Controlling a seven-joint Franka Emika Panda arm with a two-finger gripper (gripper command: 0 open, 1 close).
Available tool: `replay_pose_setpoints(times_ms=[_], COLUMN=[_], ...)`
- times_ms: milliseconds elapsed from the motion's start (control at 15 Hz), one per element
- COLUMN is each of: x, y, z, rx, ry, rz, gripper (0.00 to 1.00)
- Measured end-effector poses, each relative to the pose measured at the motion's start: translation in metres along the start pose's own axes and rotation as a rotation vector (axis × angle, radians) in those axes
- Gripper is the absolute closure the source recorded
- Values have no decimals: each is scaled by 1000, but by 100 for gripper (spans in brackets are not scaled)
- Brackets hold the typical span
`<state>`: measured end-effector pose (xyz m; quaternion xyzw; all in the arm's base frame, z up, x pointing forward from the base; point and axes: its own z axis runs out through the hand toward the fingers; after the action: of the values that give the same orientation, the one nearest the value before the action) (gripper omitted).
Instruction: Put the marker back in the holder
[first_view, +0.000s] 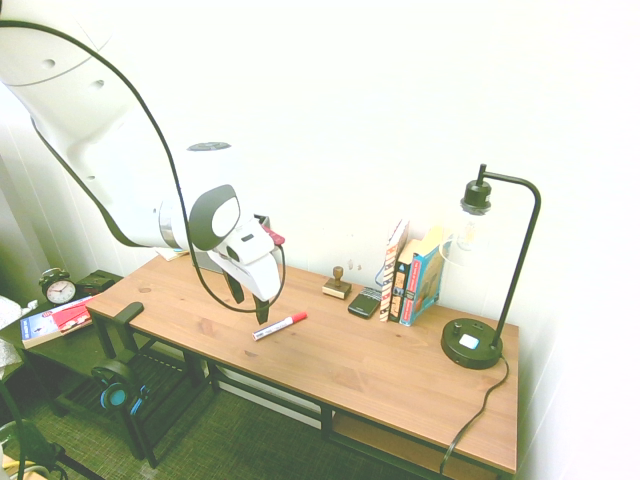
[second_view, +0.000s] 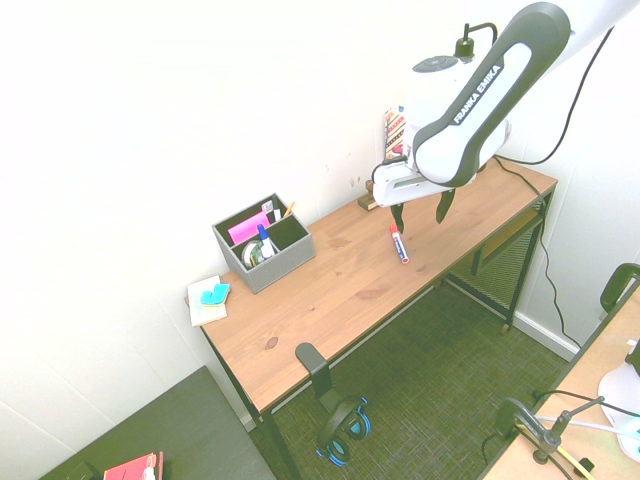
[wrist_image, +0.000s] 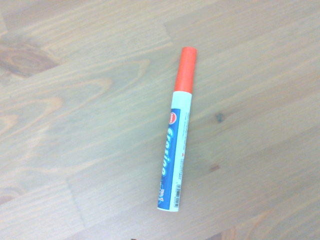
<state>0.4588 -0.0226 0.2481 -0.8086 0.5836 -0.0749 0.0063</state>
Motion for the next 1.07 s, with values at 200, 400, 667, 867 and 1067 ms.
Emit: replay_pose_setpoints(times_ms=[200,400,667,867,1067], x=[-2,-3,0,3,7], y=[3,-2,-12,-17,-24], z=[26,42,61,70,80], rx=[-12,1,-10,-14,-16], ry=[3,1,1,-6,-11], rz=[-4,3,24,41,47], gripper=[100,100,100,100,100])
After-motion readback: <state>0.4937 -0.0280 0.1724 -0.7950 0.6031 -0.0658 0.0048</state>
